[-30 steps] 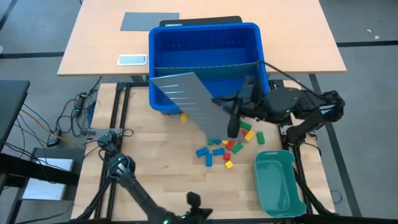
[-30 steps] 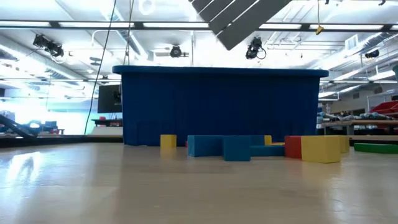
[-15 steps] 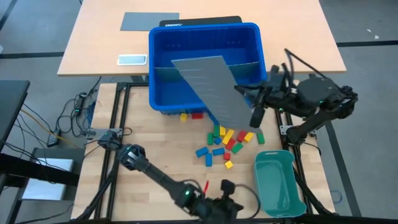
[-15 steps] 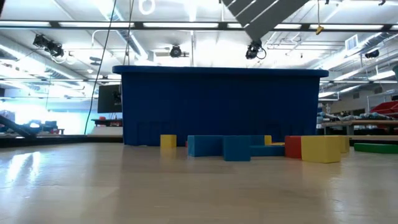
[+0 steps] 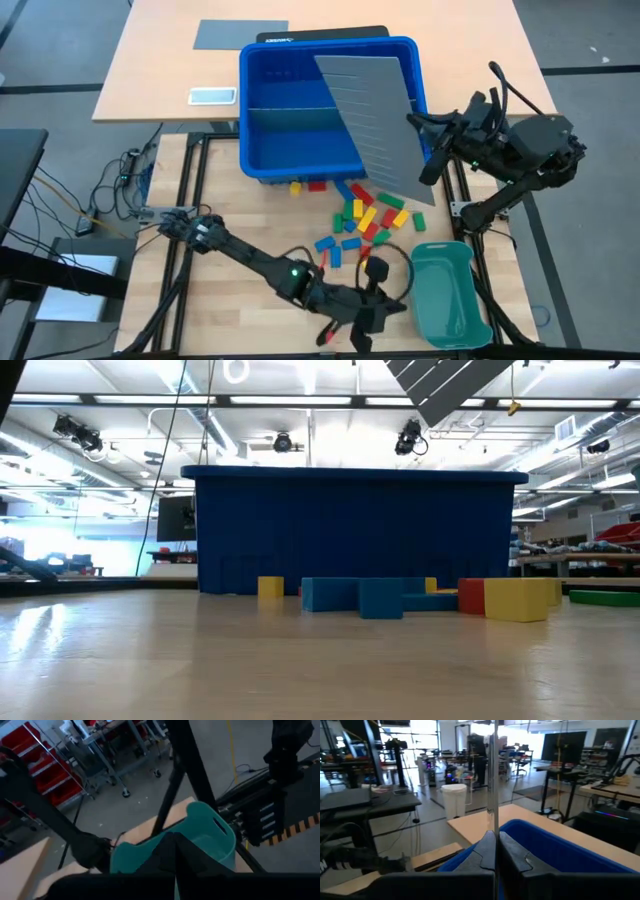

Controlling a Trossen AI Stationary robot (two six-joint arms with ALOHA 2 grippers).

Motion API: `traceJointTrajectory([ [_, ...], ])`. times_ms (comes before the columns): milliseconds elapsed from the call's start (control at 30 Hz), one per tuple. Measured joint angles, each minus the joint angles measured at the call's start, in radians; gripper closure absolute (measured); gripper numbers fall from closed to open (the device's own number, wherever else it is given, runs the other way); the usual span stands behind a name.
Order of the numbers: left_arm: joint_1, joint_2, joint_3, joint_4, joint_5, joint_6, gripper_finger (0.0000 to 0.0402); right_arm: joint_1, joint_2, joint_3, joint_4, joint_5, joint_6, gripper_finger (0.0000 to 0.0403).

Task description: Sort Items/Unsort Items

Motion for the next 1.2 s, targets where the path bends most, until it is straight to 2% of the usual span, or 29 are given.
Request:
traceJointTrajectory([
  [233, 0.047, -0.071, 0.0, -0.08, -0.003, 0.067, 0.0401, -0.033, -0.005, 0.0, 0.003, 0.025, -0.043, 0.0403],
  [467, 0.122, -0.166, 0.0, -0.234, 0.012, 0.071, 0.0401, -0.069, -0.021, 0.0, 0.017, -0.013, -0.12, 0.0403],
  [800, 0.29, -0.267, 0.0, -0.344, 0.221, 0.069, 0.0401, -0.143, -0.024, 0.0, 0.025, -0.125, -0.221, 0.0403],
  [1000, 0.411, -0.33, 0.0, -0.432, 0.355, 0.092, 0.0401, -0.236, -0.026, 0.0, 0.039, -0.259, -0.243, 0.0403],
  [1200, 0.522, -0.388, 0.0, -0.56, 0.465, 0.121, 0.0401, -0.331, -0.026, 0.0, 0.082, -0.336, -0.291, 0.0403],
])
